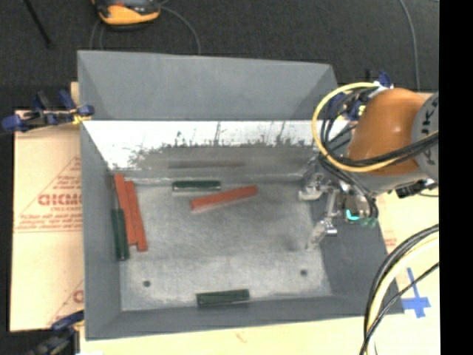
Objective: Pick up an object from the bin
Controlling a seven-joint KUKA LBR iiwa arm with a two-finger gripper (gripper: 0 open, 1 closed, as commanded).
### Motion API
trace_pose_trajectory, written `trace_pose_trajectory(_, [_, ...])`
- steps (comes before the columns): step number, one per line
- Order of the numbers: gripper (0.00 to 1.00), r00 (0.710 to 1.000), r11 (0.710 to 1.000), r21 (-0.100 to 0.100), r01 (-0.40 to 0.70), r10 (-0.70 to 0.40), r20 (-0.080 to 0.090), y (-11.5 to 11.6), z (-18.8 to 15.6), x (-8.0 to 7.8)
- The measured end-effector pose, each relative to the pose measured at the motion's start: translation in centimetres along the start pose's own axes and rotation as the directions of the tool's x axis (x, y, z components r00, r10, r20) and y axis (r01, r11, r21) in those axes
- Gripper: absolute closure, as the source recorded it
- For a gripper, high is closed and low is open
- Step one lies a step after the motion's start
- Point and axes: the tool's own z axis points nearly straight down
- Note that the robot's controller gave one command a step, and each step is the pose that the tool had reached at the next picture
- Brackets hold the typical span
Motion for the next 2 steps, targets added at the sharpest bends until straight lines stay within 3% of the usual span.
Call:
trace_pose_trajectory(1, [0.0, 1.0, 1.0, 0.001, 0.003, -0.003, 0.008, 0.0, -0.4, -0.2])
trace_pose_trajectory(2, [0.0, 0.999, 0.999, 0.004, 0.047, -0.047, 0.015, 4.3, 3.1, -3.7])
